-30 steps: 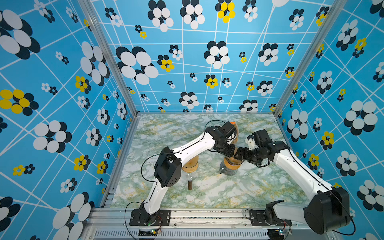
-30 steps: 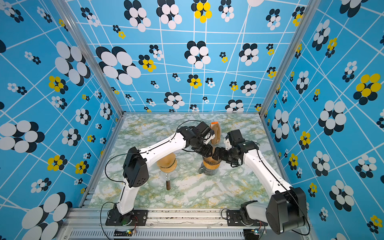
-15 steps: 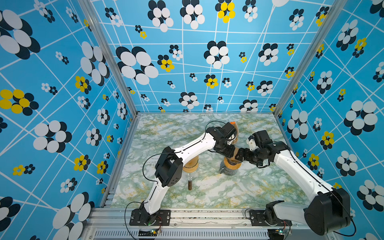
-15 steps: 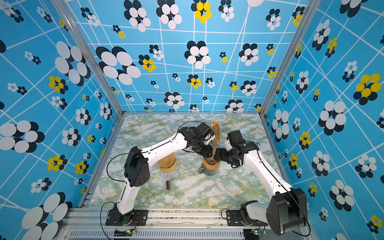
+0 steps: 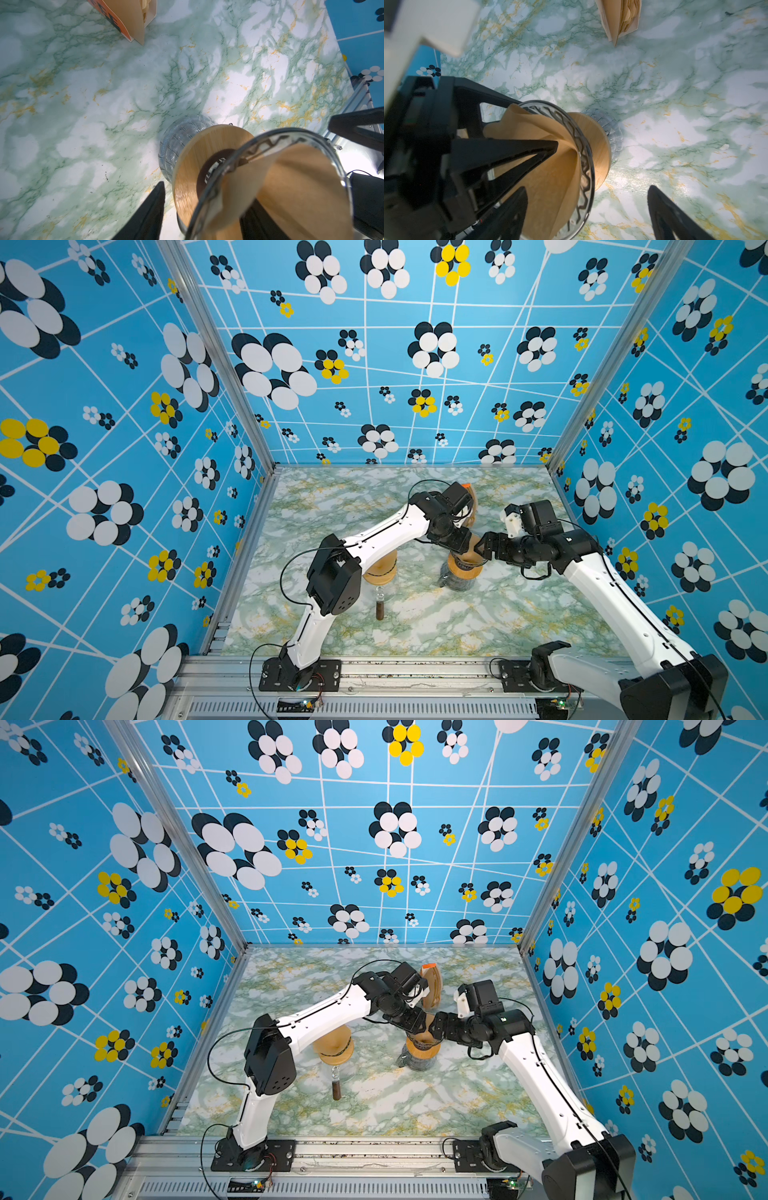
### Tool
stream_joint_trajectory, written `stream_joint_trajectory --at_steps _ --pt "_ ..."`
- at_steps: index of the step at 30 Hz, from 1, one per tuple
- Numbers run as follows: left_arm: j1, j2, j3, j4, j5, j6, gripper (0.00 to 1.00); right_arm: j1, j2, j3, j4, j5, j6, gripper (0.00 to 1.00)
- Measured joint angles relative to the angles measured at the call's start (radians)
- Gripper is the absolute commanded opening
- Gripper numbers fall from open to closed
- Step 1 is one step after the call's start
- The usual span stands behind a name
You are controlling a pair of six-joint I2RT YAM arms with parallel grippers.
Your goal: Place the coffee filter in the dripper
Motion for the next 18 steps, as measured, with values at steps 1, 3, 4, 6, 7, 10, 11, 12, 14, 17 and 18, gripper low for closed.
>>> stream_joint_trajectory --at_steps 1,3,4,6,7,10,11,12,14,17,18 --pt "0.0 -0.015 0.0 0.0 0.001 -0.002 0.59 0.0 -0.005 0.004 -0.009 0.0 -0.006 0.89" --pt "0.0 -0.043 0.0 0.0 0.001 -0.002 0.59 0.0 -0.015 0.015 -0.023 -0.001 -0.014 0.85" --pt "0.0 -0.058 0.0 0.0 0.001 -0.002 0.59 0.0 -0.021 0.023 -0.031 0.0 -0.017 0.84" --pt "0.0 -0.08 0.0 0.0 0.001 -0.002 0.59 0.002 -0.029 0.045 -0.051 0.001 -0.026 0.8" --pt "0.0 -0.09 0.001 -0.001 0.001 -0.002 0.59 0.006 -0.032 0.06 -0.061 0.005 -0.035 0.78" --pt "0.001 -0.116 0.001 -0.005 -0.003 0.0 0.59 0.034 -0.033 0.105 -0.088 0.027 -0.052 0.73" --pt "0.002 -0.129 0.0 -0.009 -0.007 0.002 0.59 0.048 -0.032 0.124 -0.098 0.034 -0.061 0.71" --pt "0.003 -0.142 -0.002 -0.01 -0.008 0.004 0.59 0.061 -0.032 0.139 -0.104 0.04 -0.066 0.69" --pt "0.012 -0.189 -0.023 -0.008 -0.006 0.016 0.61 0.09 -0.02 0.18 -0.121 0.053 -0.081 0.64" --pt "0.035 -0.297 -0.097 0.009 0.018 0.034 0.64 0.126 0.021 0.234 -0.14 0.069 -0.106 0.57" --pt "0.044 -0.331 -0.123 0.02 0.03 0.039 0.65 0.137 0.04 0.25 -0.147 0.078 -0.113 0.55"
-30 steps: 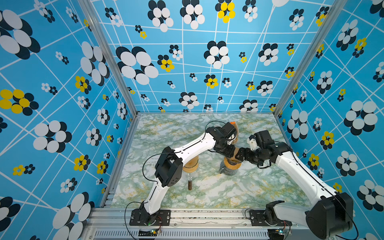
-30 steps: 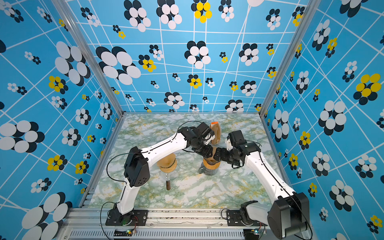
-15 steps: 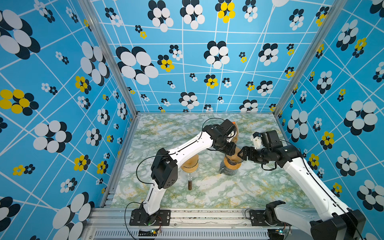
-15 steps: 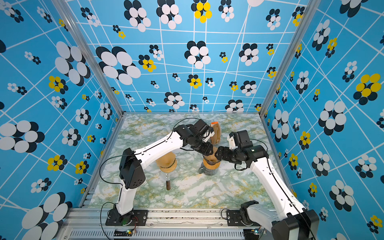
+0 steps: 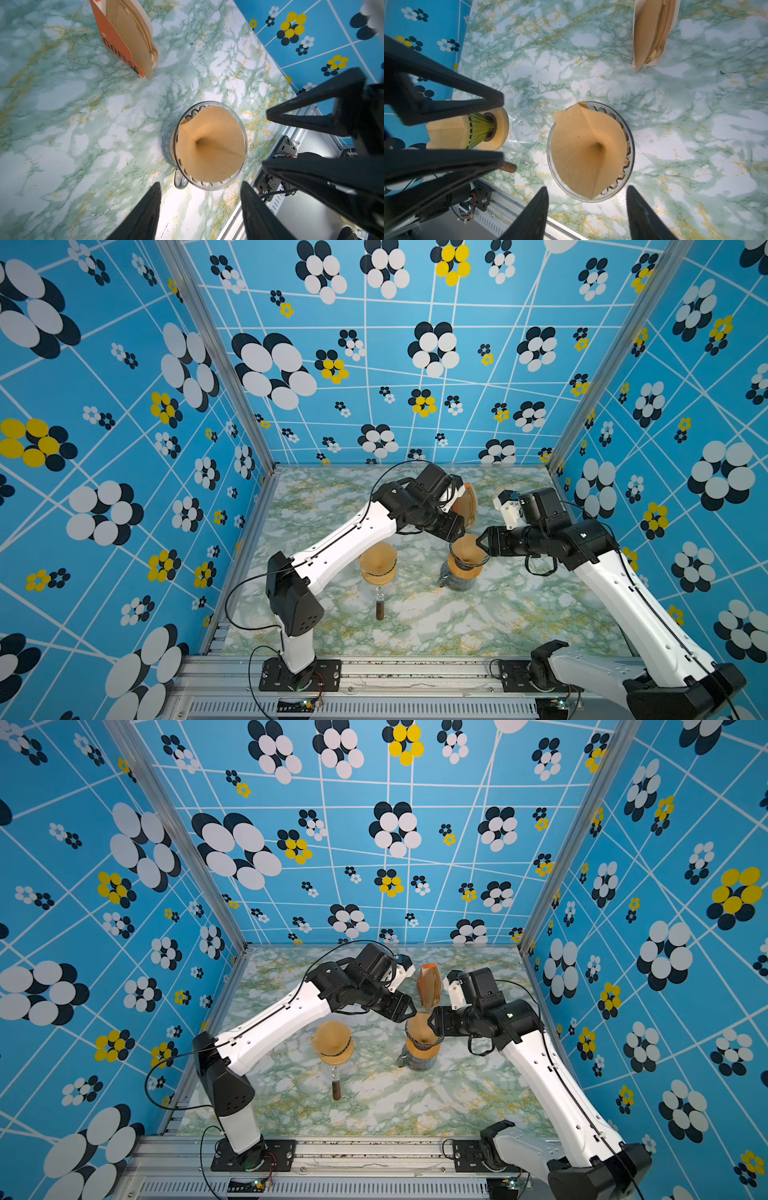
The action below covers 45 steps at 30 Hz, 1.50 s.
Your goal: Place the coffee filter in the dripper
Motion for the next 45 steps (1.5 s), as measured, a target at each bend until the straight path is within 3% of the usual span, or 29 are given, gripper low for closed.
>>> stream_joint_trajectory --at_steps 4,8,19,45 --pt "0.047 -0.168 -0.15 0.076 0.078 0.026 0.75 0.03 0.095 0.051 -0.034 0.022 -0.032 0.55" --pt "0.094 -0.288 -0.296 0.158 0.151 0.046 0.99 0.055 0.183 0.073 -0.067 0.052 -0.057 0.62" --pt "0.164 -0.394 -0.564 0.327 0.282 0.053 0.99 0.094 0.258 0.06 -0.08 0.091 -0.053 0.44" --pt "0.187 -0.423 -0.598 0.394 0.332 0.057 0.99 0.156 0.371 0.009 -0.014 0.142 -0.027 0.22"
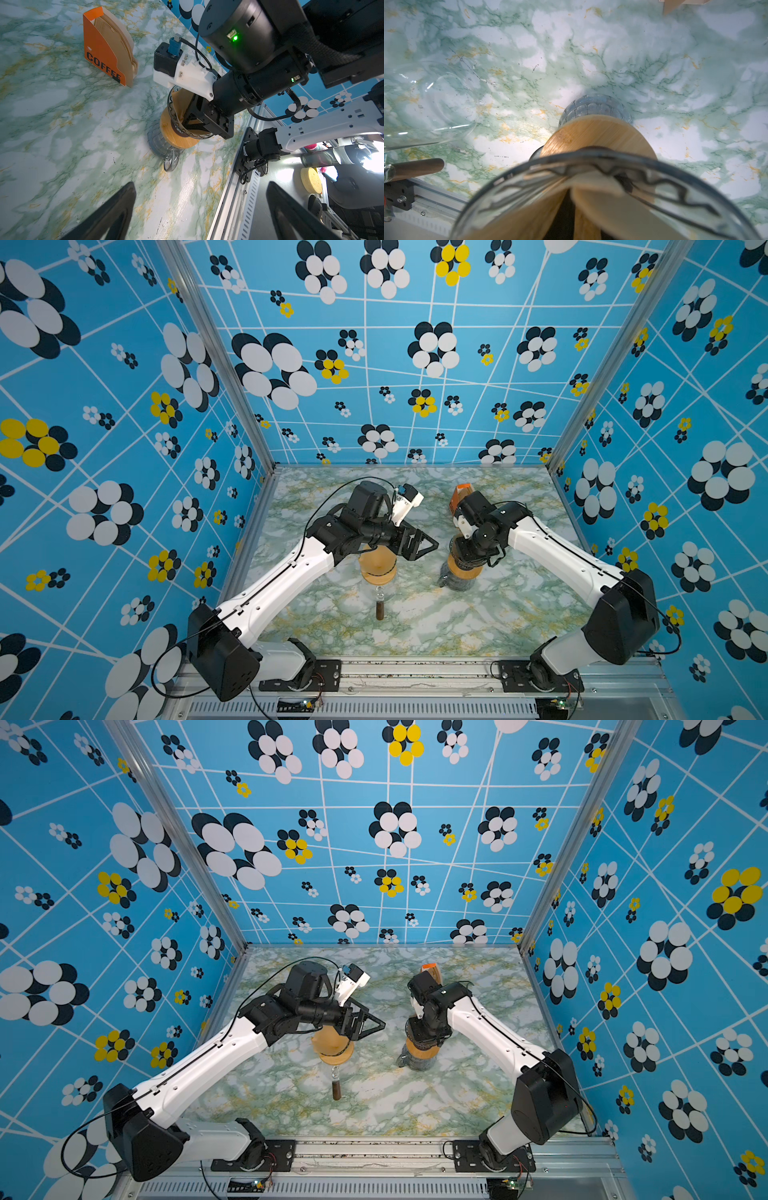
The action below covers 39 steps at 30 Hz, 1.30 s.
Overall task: Place the coffee filter in the dripper
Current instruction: 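Lower the right gripper into the filter and press its center down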
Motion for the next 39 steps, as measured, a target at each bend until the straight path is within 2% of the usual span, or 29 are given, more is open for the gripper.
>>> stream_joint_trajectory --at_steps 6,22,39 --pt "0.006 -0.002 0.0 0.0 0.002 0.0 0.99 0.0 0.007 0.0 0.0 0.009 0.0 0.19" --pt "0.006 -0.002 0.0 0.0 0.007 0.0 0.99 0.006 0.045 0.001 -0.012 0.029 0.0 0.19" --pt "0.006 -0.002 0.0 0.0 0.008 0.0 0.99 0.006 0.044 0.062 -0.038 0.05 0.011 0.0"
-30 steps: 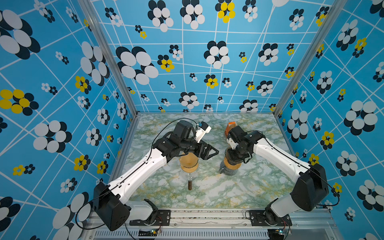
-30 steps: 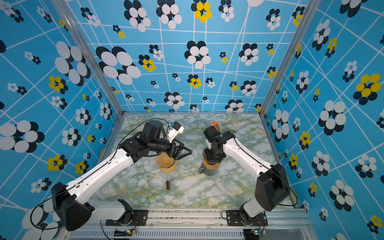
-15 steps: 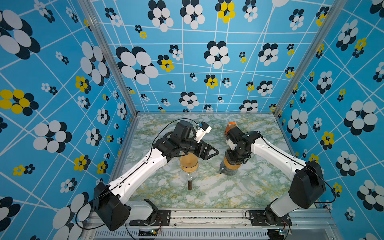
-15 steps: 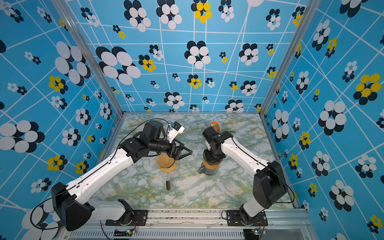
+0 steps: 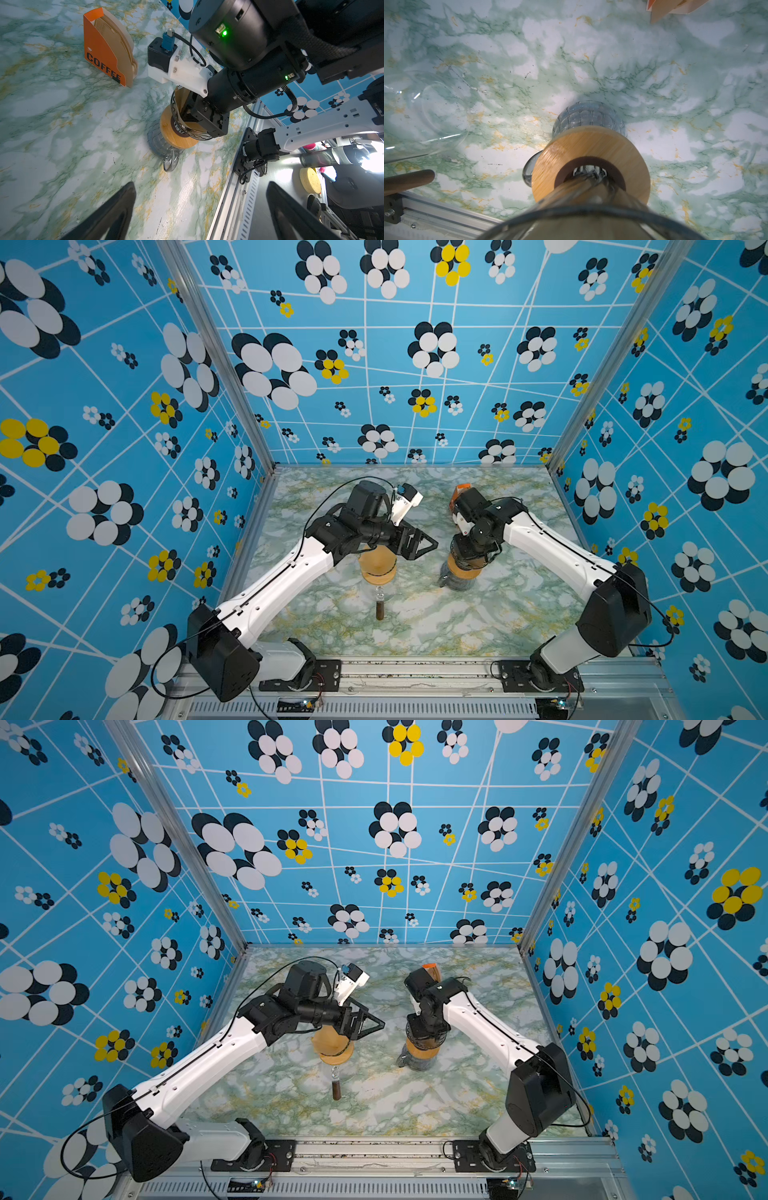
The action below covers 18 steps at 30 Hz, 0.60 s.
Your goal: Place the coffee filter in the dripper
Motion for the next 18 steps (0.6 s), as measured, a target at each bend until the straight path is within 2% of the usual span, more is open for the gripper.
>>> stream_joint_trajectory --at_steps 16,17,18 --pt "0.0 0.0 0.0 0.0 0.0 0.0 0.99 0.0 -0.01 0.024 -0.007 0.008 0.001 0.0" --pt "0.0 0.0 0.0 0.0 0.0 0.0 0.99 0.0 -0.012 0.024 -0.007 0.008 0.002 0.09" --pt "0.0 0.0 0.0 0.0 0.0 -0.001 0.99 0.0 -0.016 0.024 -0.007 0.008 0.005 0.11"
